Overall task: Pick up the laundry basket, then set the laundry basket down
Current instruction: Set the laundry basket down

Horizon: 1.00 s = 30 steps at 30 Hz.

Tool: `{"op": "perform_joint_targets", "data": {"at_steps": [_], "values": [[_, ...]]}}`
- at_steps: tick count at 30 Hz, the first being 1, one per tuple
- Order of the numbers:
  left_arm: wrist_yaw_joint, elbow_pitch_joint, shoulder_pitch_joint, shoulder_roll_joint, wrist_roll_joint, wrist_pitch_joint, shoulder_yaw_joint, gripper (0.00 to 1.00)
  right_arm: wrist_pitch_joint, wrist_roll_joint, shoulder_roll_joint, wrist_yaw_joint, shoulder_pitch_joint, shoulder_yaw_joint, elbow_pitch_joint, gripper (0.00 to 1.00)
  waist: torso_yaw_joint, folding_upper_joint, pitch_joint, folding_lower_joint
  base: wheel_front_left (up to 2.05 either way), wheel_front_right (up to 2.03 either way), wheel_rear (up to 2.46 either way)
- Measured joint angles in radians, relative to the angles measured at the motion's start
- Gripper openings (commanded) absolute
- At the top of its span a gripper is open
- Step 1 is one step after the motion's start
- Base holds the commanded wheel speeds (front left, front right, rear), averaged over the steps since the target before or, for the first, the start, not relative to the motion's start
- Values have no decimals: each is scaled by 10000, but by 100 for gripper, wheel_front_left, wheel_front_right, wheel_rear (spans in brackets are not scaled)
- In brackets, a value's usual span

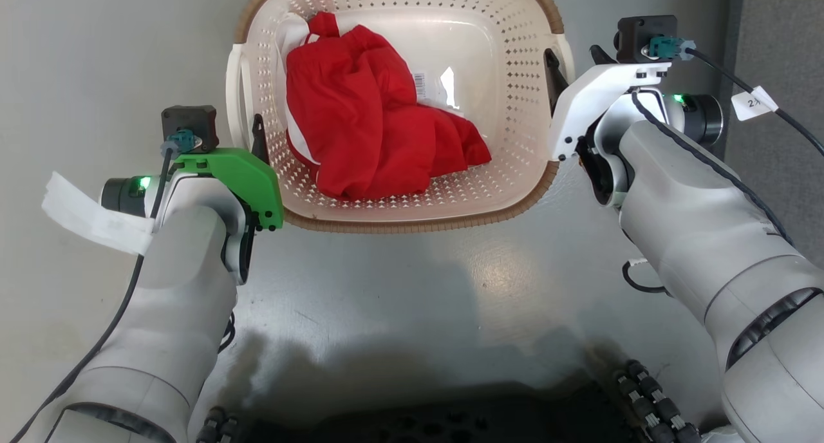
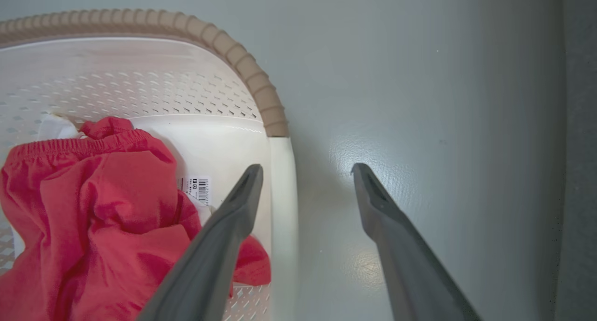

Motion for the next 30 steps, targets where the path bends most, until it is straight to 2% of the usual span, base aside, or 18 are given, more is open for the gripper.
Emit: {"op": "perform_joint_targets", "data": {"at_steps": [11,19,26,30], "values": [[-2,58,7,0,-54,-90,0,100,-282,29,0,17,86,23,113,100,-57,0,-615,0,0,0,0],[-4,27,41,0,-48,-100,25,100,-481,17,2,222,235,50,107,100,-86,0,-1386,-1,0,0,0],[-2,-1034,290,142,180,-102,385,100,-581,-25,4,357,483,-100,-38,100,-111,0,-2258,-1,0,0,0],[8,-1703,680,366,247,-104,771,100,-581,-418,-128,318,533,-418,-782,100,-127,0,-2795,-1,0,0,0]]}}
